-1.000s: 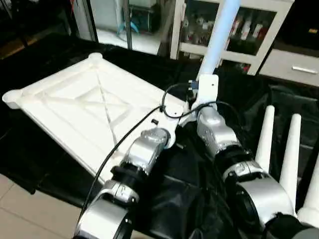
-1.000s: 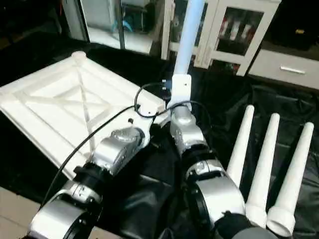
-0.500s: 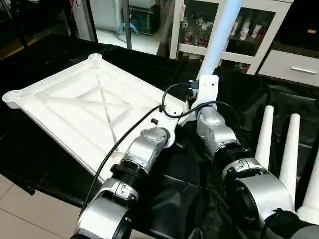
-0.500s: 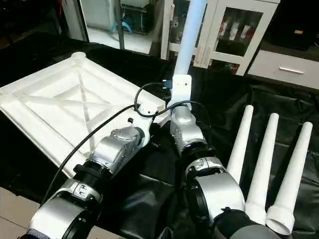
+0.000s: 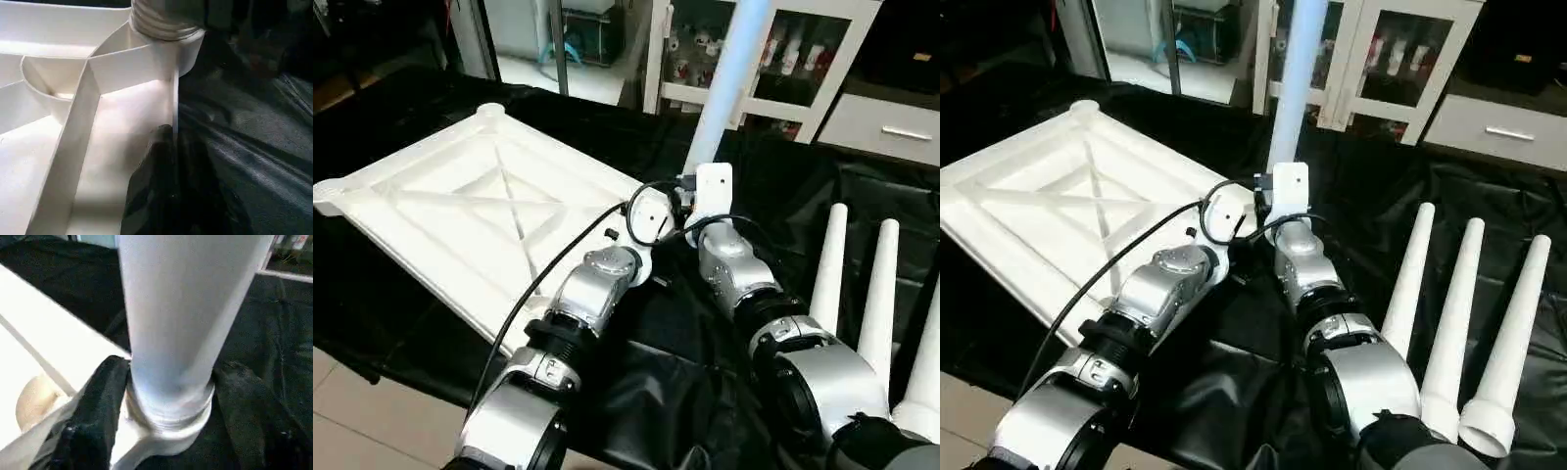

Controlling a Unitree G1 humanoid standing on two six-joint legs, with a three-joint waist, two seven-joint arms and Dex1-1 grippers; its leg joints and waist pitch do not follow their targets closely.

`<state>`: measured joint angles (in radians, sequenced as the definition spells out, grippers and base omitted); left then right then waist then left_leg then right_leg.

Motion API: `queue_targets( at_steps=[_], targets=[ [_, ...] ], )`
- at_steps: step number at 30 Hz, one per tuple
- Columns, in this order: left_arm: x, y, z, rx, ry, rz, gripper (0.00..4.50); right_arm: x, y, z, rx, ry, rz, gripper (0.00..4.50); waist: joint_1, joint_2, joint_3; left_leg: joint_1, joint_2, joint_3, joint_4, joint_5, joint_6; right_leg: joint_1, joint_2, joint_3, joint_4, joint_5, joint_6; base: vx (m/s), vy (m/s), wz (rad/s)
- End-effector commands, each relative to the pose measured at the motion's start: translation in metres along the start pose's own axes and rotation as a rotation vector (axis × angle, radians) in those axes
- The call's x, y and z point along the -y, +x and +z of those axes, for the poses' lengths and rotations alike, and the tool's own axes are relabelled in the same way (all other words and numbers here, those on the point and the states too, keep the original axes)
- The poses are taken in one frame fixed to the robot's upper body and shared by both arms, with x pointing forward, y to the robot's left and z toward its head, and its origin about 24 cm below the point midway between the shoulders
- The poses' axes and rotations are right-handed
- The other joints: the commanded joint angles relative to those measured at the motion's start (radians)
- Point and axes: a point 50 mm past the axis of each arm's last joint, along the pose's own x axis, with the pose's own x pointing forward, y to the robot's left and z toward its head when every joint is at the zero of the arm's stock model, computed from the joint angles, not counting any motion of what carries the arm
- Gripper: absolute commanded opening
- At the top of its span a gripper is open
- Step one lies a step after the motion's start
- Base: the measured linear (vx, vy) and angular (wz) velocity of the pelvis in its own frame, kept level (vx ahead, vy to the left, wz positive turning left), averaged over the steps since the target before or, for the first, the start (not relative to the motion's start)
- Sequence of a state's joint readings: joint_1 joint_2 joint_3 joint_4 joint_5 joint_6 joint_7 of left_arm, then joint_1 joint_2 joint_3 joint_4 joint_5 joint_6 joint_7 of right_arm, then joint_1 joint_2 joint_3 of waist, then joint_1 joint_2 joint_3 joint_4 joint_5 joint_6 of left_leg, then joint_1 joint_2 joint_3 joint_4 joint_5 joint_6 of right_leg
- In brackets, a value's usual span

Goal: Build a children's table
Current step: Pick table leg

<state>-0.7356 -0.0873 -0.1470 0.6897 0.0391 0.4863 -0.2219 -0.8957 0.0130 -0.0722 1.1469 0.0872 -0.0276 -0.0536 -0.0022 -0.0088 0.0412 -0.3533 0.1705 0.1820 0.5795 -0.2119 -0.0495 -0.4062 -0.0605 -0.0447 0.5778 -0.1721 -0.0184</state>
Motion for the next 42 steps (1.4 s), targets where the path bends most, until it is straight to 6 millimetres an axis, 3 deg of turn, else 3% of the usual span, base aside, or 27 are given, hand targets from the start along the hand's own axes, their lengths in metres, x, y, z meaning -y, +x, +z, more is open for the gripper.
queue_targets(
  at_steps=[1,4,5,9,11,16,25,30,34,37,38,40,42],
  targets=[
    [-0.010,-0.003,0.017,0.091,0.004,0.047,0.00,0.001,-0.002,-0.016,-0.066,0.019,0.007,3.06,0.010,-0.001,-0.058,-0.002,0.054,-0.015,-0.060,-0.108,0.104,0.055,-0.084,0.040,-0.047,-0.057,-0.286,0.000,0.000,0.00],
    [-0.009,-0.004,0.016,0.092,0.005,0.043,0.00,0.003,-0.002,-0.014,-0.054,0.018,0.005,3.06,0.012,-0.002,-0.062,-0.004,0.053,-0.014,-0.054,-0.065,0.128,0.058,-0.085,0.040,-0.040,0.003,-0.302,0.000,0.000,0.00],
    [-0.009,-0.003,0.016,0.091,0.006,0.041,0.00,0.004,-0.002,-0.012,-0.040,0.023,0.006,3.06,0.015,0.000,-0.063,-0.004,0.053,-0.013,-0.050,-0.028,0.152,0.058,-0.084,0.039,-0.034,0.045,-0.315,0.000,0.000,0.00],
    [-0.009,-0.003,0.017,0.092,0.006,0.038,0.00,0.006,-0.002,-0.011,-0.034,0.023,0.004,3.06,0.020,0.004,-0.066,-0.006,0.054,-0.012,-0.041,0.023,0.193,0.054,-0.085,0.038,-0.025,0.084,-0.333,0.000,0.000,0.00],
    [-0.008,-0.003,0.017,0.093,0.006,0.036,0.00,0.007,-0.002,-0.011,-0.028,0.025,0.005,3.06,0.019,0.001,-0.063,-0.007,0.055,-0.011,-0.040,0.006,0.198,0.053,-0.085,0.037,-0.028,0.059,-0.335,0.000,0.000,0.00],
    [-0.009,-0.003,0.017,0.093,0.006,0.033,0.00,0.007,-0.003,-0.012,-0.014,0.024,0.025,3.06,0.020,0.001,-0.061,-0.008,0.053,-0.012,-0.041,-0.032,0.171,0.053,-0.083,0.038,-0.032,-0.004,-0.320,0.000,0.000,0.00],
    [-0.013,-0.006,0.013,0.108,0.012,0.028,0.00,-0.003,-0.010,-0.027,-0.014,-0.015,0.071,3.06,0.021,-0.001,-0.062,-0.010,0.052,-0.012,-0.037,-0.006,0.191,0.054,-0.083,0.038,-0.028,0.022,-0.323,0.000,0.000,0.00],
    [-0.019,-0.011,0.005,0.127,0.043,0.008,0.00,-0.002,-0.012,-0.028,-0.004,-0.023,0.075,3.06,0.020,0.006,-0.060,-0.007,0.054,-0.012,-0.040,-0.050,0.165,0.050,-0.081,0.038,-0.033,-0.039,-0.311,0.000,0.000,0.00],
    [-0.023,-0.017,-0.004,0.165,0.127,-0.045,0.00,0.003,-0.013,-0.027,0.010,-0.018,0.059,3.06,0.022,0.007,-0.061,-0.005,0.055,-0.012,-0.041,-0.043,0.155,0.049,-0.080,0.039,-0.030,-0.010,-0.306,0.000,0.000,0.00],
    [-0.021,-0.024,-0.010,0.199,0.220,-0.132,0.00,0.008,-0.014,-0.026,0.017,-0.014,0.043,3.06,0.027,0.011,-0.061,-0.004,0.059,-0.014,-0.043,-0.053,0.138,0.049,-0.082,0.040,-0.029,-0.021,-0.297,0.000,0.000,0.00],
    [-0.013,-0.034,-0.015,0.251,0.331,-0.262,0.00,0.010,-0.015,-0.027,0.022,-0.011,0.034,3.06,0.029,0.013,-0.060,-0.001,0.059,-0.012,-0.044,-0.056,0.131,0.046,-0.080,0.040,-0.029,-0.025,-0.294,0.000,0.000,0.00],
    [-0.008,-0.039,-0.018,0.273,0.385,-0.336,0.00,0.011,-0.016,-0.027,0.022,-0.010,0.031,3.06,0.030,0.013,-0.060,-0.004,0.063,-0.013,-0.047,-0.063,0.120,0.048,-0.083,0.043,-0.028,-0.030,-0.290,0.000,0.000,0.00],
    [0.000,-0.049,-0.025,0.298,0.450,-0.446,0.00,0.013,-0.016,-0.028,0.022,-0.010,0.025,3.06,0.044,0.020,-0.062,0.009,0.064,-0.011,-0.047,-0.060,0.096,0.040,-0.080,0.042,-0.023,-0.012,-0.284,0.000,0.000,0.00]
  ],
)
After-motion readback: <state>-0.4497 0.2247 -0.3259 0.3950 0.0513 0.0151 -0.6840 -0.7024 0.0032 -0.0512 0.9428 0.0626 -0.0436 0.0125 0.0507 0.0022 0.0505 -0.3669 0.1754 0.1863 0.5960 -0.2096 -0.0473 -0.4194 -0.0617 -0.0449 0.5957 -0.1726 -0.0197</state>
